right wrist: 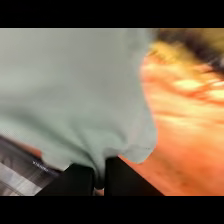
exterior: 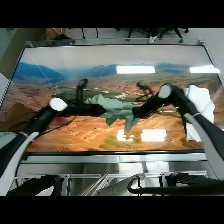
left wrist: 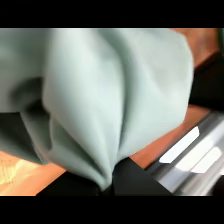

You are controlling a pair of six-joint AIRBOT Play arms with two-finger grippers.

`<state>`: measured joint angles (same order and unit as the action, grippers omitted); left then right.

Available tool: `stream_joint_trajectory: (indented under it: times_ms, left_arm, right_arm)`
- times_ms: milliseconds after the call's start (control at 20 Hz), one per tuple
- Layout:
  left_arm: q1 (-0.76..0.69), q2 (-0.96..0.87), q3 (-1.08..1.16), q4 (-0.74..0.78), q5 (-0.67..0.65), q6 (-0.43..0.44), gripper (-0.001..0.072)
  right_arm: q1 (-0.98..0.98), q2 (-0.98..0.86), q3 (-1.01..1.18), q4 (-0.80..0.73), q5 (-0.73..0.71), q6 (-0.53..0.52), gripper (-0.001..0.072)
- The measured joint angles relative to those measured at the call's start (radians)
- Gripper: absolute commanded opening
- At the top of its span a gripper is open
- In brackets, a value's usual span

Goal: Fold the shirts.

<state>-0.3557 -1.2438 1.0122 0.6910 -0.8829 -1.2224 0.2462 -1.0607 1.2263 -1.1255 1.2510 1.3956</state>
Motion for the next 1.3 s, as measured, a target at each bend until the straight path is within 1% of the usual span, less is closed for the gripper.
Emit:
stream_joint_trajectory:
  times_ms: [100, 200, 300, 550, 750, 900, 1050, 1150, 1300]
  left_arm:
    - [0.084, 0.105, 0.077, -0.003, -0.101, -0.019, 0.0012]
    - [0.151, 0.203, 0.174, -0.010, -0.177, -0.043, 0.0012]
    - [0.194, 0.288, 0.283, -0.013, -0.231, -0.062, 0.0012]
    - [0.236, 0.425, 0.566, -0.015, -0.294, -0.095, 0.0013]
    - [0.225, 0.437, 0.703, -0.010, -0.335, -0.103, 0.0013]
    - [0.219, 0.373, 0.737, -0.002, -0.369, -0.105, 0.0013]
    - [0.216, 0.256, 0.706, 0.021, -0.398, -0.105, 0.0014]
    - [0.216, 0.169, 0.659, 0.079, -0.406, -0.105, 0.0014]
    - [0.220, 0.019, 0.573, 0.212, -0.396, -0.098, 0.0014]
  right_arm:
    - [-0.081, 0.078, 0.101, -0.011, 0.066, -0.018, 0.0014]
    - [-0.138, 0.148, 0.212, -0.018, 0.091, -0.047, 0.0014]
    - [-0.166, 0.211, 0.327, 0.020, 0.089, -0.081, 0.0015]
    - [-0.193, 0.327, 0.571, 0.087, -0.007, -0.161, 0.0014]
    - [-0.198, 0.357, 0.655, 0.184, -0.053, -0.247, 0.0015]
    - [-0.198, 0.299, 0.673, 0.223, -0.047, -0.282, 0.0015]
    - [-0.198, 0.167, 0.678, 0.254, -0.035, -0.294, 0.0015]
    - [-0.191, 0.049, 0.679, 0.288, -0.030, -0.298, 0.0016]
    - [-0.145, -0.168, 0.680, 0.338, -0.030, -0.301, 0.0015]
